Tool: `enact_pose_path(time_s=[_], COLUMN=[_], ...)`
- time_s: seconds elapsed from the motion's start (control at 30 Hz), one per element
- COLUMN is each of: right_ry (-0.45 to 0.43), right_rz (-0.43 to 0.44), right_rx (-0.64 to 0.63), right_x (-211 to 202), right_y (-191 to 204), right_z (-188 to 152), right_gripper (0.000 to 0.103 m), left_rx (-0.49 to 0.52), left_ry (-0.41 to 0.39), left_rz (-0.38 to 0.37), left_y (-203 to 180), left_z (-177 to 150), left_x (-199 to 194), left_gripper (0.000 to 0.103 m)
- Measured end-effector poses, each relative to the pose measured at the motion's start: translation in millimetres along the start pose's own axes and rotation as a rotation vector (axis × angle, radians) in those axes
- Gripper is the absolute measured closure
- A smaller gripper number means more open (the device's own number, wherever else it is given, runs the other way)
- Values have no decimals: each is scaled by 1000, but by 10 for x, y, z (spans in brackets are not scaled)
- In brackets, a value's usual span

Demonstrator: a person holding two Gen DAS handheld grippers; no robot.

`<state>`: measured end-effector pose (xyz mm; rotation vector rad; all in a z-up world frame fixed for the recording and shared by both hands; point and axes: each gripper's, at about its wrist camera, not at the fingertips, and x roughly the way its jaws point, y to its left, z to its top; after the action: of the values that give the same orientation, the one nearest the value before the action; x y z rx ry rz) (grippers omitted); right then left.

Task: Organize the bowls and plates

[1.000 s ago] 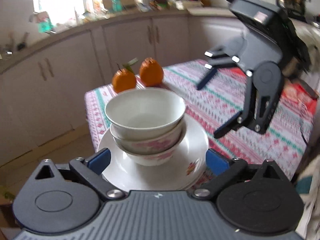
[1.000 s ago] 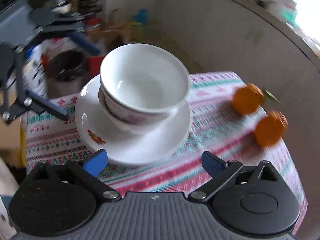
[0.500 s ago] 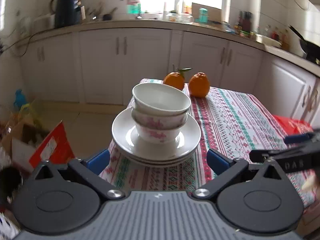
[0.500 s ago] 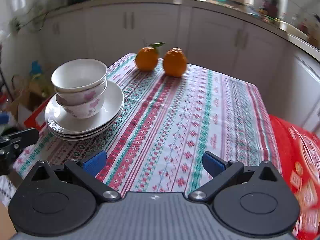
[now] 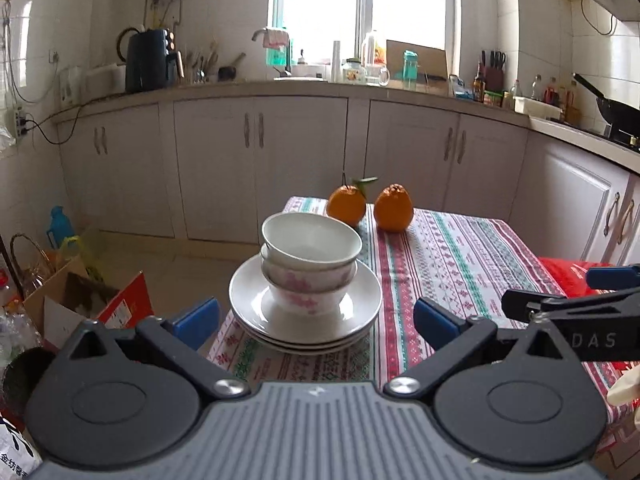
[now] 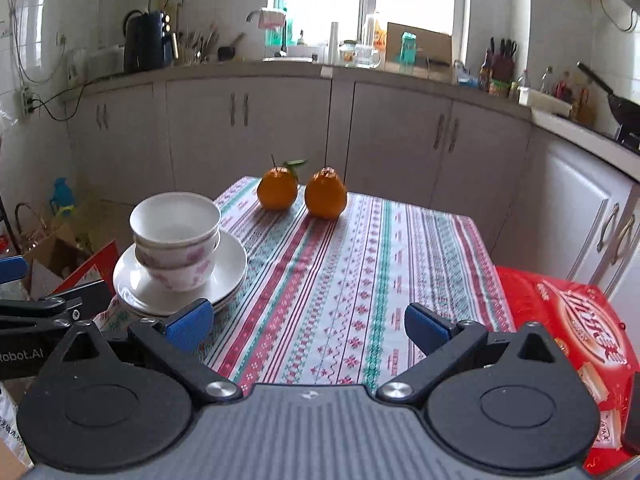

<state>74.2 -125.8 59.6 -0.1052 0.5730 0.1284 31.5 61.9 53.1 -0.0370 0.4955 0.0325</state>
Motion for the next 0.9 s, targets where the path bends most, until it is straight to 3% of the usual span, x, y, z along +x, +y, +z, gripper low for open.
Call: enact_pose_path(time_s=[0.9], right_ry=[-12], right_rz=[-31], right_rx=[0], right_x=[17], right_y=[52], right_z=[-27], right_gripper=[0], left_rx=[-4], left_ry=[-9], left_rz=[30], left_y=[-47], left_z=[-11], left_x=[-1], left_gripper=[1])
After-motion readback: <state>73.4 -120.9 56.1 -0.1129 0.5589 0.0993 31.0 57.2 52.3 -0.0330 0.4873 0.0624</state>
